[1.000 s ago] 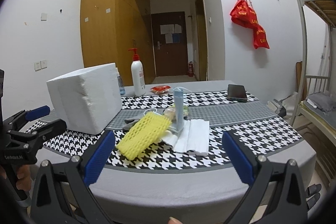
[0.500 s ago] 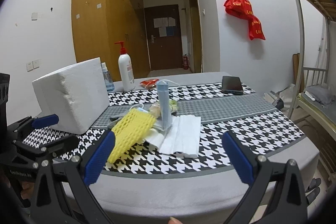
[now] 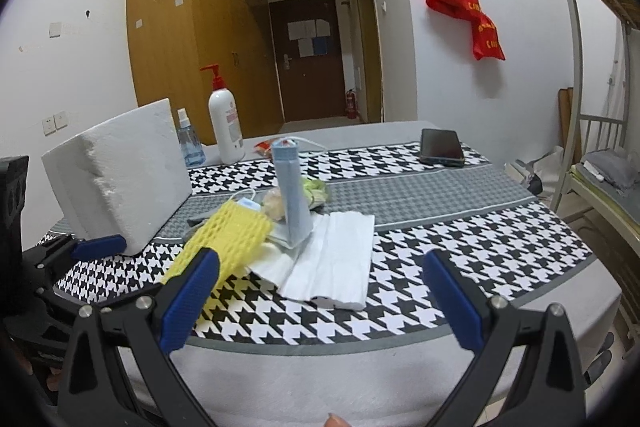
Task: Organize soft objects
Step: 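Reach the left gripper to the yellow foam net and grasp it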
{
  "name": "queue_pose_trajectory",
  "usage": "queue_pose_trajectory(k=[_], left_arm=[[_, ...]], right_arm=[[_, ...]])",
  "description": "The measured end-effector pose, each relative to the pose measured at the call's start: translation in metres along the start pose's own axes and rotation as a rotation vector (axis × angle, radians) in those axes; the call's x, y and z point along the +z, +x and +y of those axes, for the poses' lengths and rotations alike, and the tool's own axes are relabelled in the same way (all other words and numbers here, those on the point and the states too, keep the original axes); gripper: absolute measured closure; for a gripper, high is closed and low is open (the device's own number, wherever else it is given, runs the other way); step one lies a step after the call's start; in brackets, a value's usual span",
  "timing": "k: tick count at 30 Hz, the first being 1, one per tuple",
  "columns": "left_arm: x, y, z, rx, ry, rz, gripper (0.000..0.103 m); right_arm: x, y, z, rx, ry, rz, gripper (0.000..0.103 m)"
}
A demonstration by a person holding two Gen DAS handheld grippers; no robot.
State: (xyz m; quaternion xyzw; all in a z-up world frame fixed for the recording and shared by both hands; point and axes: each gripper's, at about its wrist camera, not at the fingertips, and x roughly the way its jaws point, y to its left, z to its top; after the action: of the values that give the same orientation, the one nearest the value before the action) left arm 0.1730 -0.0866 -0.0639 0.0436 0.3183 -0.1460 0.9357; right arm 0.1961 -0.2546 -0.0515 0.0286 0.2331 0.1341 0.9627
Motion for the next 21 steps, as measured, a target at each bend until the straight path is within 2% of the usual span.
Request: queue_pose_trajectory(k=[4,11,13,15,19,21], left_arm=[[0.001,0.014,0.0,0.005,0.004,0.035,0.011],[0.002,0.029,-0.005,-0.025,0.015,0.095,0.023],[0.003,0.031,-0.006,-0.03,0.018,0.103,0.028],[0.003,0.032,-0.008,-0.036,0.022,0.111,0.039],[0.002,0.032,-0.007,-0.039,0.01,0.109,0.049],[0.003,0.032,-0.006,-0.034,0.007,0.103,0.062]], right_arm=[[0.001,0.009,-0.004,0.006,0.006,0.012,0.0],[0.003,0.023,-0.009,0.024,0.018,0.034,0.0],[0.003,0.027,-0.008,0.027,0.014,0.039,0.0],[0.003,0.03,-0.009,0.03,0.016,0.042,0.0],[0.005,0.033,-0.011,0.041,0.02,0.045,0.0],[0.005,0.035,-0.011,0.044,0.02,0.046,0.0]])
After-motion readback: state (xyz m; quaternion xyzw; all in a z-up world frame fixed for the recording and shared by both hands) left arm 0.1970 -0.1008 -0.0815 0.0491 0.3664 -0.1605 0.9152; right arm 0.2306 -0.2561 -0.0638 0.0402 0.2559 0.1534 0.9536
